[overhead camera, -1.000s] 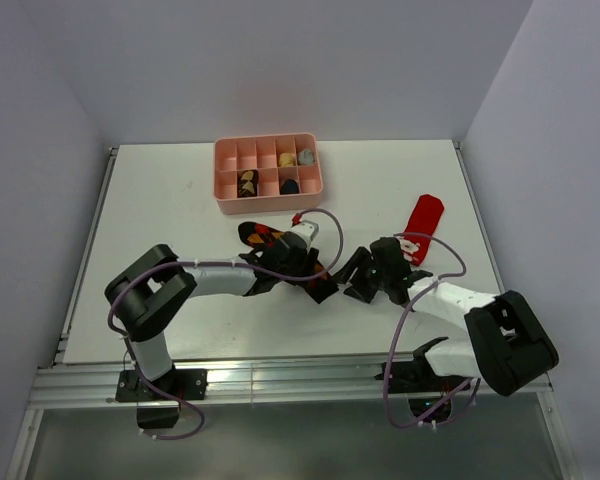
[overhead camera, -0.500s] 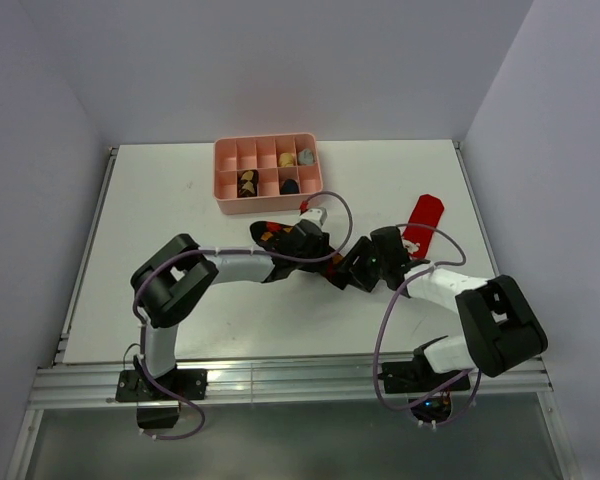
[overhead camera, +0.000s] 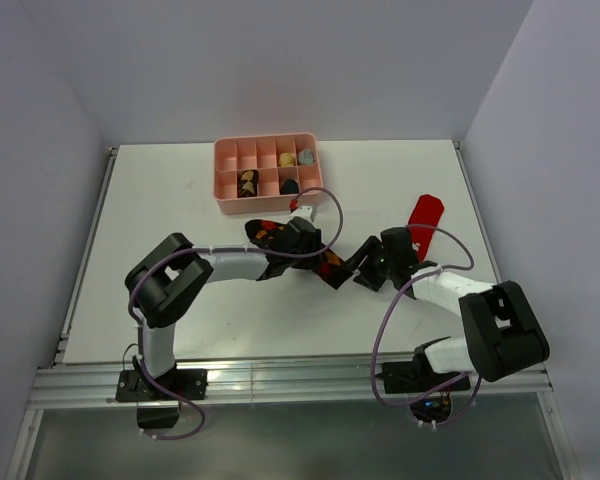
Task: Roll the socks
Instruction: Roll the sock at the center of the board.
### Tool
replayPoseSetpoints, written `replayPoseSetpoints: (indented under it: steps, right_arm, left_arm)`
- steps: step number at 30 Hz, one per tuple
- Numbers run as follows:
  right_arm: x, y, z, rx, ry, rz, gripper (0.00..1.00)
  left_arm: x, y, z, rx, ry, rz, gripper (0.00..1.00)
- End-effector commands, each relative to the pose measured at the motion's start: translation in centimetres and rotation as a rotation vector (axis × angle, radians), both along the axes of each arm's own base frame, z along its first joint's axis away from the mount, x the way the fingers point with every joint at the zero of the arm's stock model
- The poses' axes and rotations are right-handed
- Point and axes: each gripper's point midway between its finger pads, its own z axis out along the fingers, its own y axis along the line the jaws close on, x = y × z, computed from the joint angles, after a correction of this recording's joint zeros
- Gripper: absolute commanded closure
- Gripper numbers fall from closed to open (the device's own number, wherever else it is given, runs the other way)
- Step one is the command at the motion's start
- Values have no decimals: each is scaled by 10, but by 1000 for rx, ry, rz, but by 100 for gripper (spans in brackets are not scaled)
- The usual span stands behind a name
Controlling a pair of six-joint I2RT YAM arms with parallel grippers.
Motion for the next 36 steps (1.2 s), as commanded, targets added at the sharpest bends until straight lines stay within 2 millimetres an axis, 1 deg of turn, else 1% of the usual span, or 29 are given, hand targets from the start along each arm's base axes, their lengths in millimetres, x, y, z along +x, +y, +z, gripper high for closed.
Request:
replayPoseSetpoints:
  steps: [1, 3, 4, 5, 6, 9, 10, 12, 14, 15, 17, 18, 19, 23, 25, 28, 33, 36]
  right_arm:
    - [-21, -16, -26, -70, 82, -17, 36]
    - [-18, -15, -26, -65, 84, -17, 36]
    - [-19, -15, -30, -68, 101, -19, 36]
    - [-17, -14, -30, -67, 104, -21, 36]
    - [-11, -12, -28, -54, 82, -25, 36]
    - [-8, -8, -32, -41, 93, -28, 36]
    - [-9, -7, -36, -37, 110, -22, 36]
    - [-9, -5, -38, -27, 117, -20, 38]
    - [-11, -5, -41, -28, 127, -21, 43]
    - [-12, -5, -42, -30, 130, -21, 47]
    - [-13, -8, -41, -43, 126, -24, 51]
    - [-12, -10, -37, -54, 116, -23, 55]
    - [-13, -11, -35, -64, 114, -21, 57]
    - [-5, -15, -18, -94, 63, -16, 64]
    - [0, -16, -7, -102, 35, -15, 64]
    - [5, -15, 2, -98, 6, -10, 64]
    - [4, -14, 0, -103, 17, -2, 62]
    - [1, -18, -8, -122, 38, -19, 57]
  left_arm:
    - [-15, 22, -20, 74, 69, 21, 48]
    - [-15, 22, -19, 71, 67, 18, 48]
    - [-15, 22, -17, 69, 64, 17, 48]
    - [-16, 22, -17, 68, 66, 15, 48]
    - [-15, 22, -17, 65, 64, 16, 48]
    - [-17, 22, -16, 58, 66, 17, 48]
    - [-18, 21, -16, 55, 67, 14, 48]
    - [-18, 21, -15, 49, 67, 13, 48]
    - [-18, 21, -17, 50, 70, 12, 48]
    - [-17, 21, -16, 50, 69, 13, 48]
    - [-18, 20, -16, 51, 66, 9, 48]
    - [-18, 21, -16, 52, 65, 8, 48]
    - [-17, 22, -16, 53, 63, 9, 48]
    - [-19, 23, -20, 64, 68, 6, 48]
    - [-19, 23, -20, 62, 71, 5, 48]
    - [-20, 21, -21, 60, 74, -3, 48]
    - [-21, 20, -21, 53, 78, -4, 48]
    - [-20, 18, -19, 42, 79, -4, 49]
